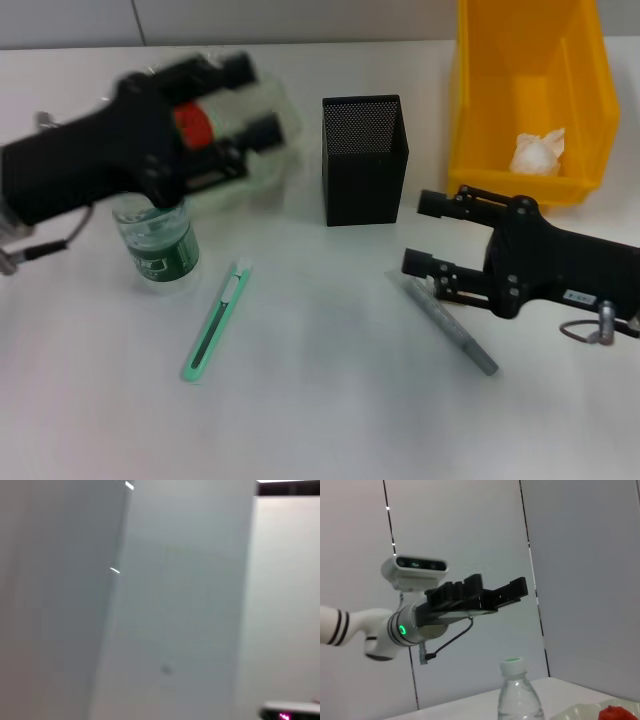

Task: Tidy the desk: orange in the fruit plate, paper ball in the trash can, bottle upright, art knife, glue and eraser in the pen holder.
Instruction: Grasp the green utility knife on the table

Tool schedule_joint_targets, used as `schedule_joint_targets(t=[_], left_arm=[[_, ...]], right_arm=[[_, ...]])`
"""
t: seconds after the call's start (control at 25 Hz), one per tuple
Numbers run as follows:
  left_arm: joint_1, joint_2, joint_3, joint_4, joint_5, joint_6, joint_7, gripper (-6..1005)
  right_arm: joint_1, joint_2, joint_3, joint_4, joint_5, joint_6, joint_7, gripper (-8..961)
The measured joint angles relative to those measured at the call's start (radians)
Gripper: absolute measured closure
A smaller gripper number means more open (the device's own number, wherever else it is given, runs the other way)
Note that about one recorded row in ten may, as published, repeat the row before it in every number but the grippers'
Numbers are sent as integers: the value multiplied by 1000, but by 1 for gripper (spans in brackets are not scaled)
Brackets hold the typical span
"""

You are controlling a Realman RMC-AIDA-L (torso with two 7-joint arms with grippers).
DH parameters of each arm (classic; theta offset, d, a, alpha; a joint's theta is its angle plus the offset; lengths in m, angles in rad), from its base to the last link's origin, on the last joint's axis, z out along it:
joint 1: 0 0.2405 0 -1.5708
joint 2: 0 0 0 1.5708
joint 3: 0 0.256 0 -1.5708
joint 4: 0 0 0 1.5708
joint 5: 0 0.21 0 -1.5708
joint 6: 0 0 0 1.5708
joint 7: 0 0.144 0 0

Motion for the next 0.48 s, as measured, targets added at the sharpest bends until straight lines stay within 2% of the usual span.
schedule_joint_targets(t=[0.12, 0.24, 0.28, 0.48], left_arm=[[-9, -8, 36, 20, 38, 15, -26, 312], [-19, -10, 102, 4, 51, 14, -49, 313], [-32, -9, 150, -33, 74, 6, -58, 313], [-57, -12, 156, -109, 128, -7, -46, 314]], right_arm=[[-34, -8, 1, -39, -3, -20, 0, 266], [-78, -21, 30, -127, -42, -52, 60, 266], [-87, -24, 49, -168, -65, -61, 104, 266], [-71, -28, 184, -455, -331, -110, 541, 266]])
